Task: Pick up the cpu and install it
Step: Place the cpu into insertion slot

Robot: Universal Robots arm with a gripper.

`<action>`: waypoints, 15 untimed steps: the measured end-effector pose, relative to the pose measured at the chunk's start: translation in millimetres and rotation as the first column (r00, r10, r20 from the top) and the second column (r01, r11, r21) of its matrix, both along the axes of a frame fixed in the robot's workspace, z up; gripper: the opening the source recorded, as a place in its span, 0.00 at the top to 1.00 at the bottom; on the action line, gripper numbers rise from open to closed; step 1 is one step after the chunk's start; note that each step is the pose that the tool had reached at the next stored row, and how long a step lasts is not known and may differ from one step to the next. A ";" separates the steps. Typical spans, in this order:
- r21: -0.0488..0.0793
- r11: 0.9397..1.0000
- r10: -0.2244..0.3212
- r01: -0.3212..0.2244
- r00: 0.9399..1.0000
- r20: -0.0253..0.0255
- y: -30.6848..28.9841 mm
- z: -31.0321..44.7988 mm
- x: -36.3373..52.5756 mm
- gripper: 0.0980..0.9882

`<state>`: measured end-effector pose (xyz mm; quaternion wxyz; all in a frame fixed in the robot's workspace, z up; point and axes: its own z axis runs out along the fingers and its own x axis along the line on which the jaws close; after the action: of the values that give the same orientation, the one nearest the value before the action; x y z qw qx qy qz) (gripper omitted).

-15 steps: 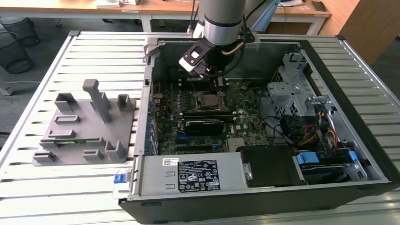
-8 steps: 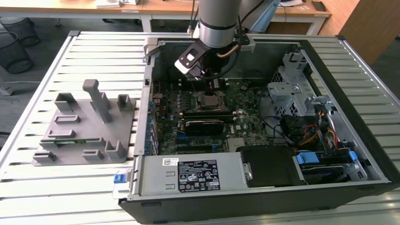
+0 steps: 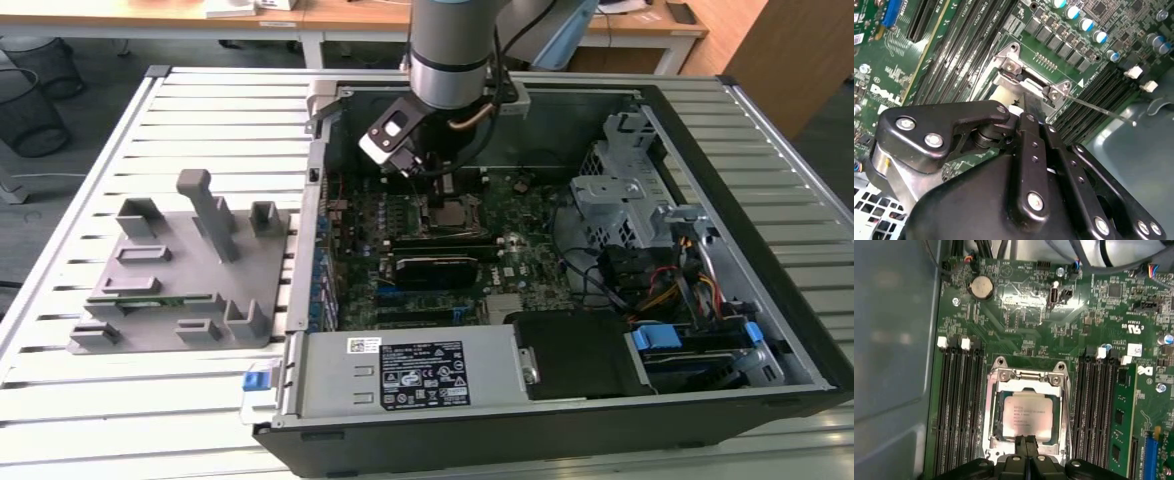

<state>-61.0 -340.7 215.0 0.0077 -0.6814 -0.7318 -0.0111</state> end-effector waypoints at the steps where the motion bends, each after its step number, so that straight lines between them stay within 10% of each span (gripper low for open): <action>1: 0.000 1.000 0.000 0.000 1.000 0.000 0.0 -1.3 -0.6 0.99; 15: 0.000 1.000 0.000 0.000 1.000 -0.001 0.0 -15.8 1.7 0.99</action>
<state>-59.3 -340.8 199.2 0.0081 -0.6814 -0.7318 -0.0106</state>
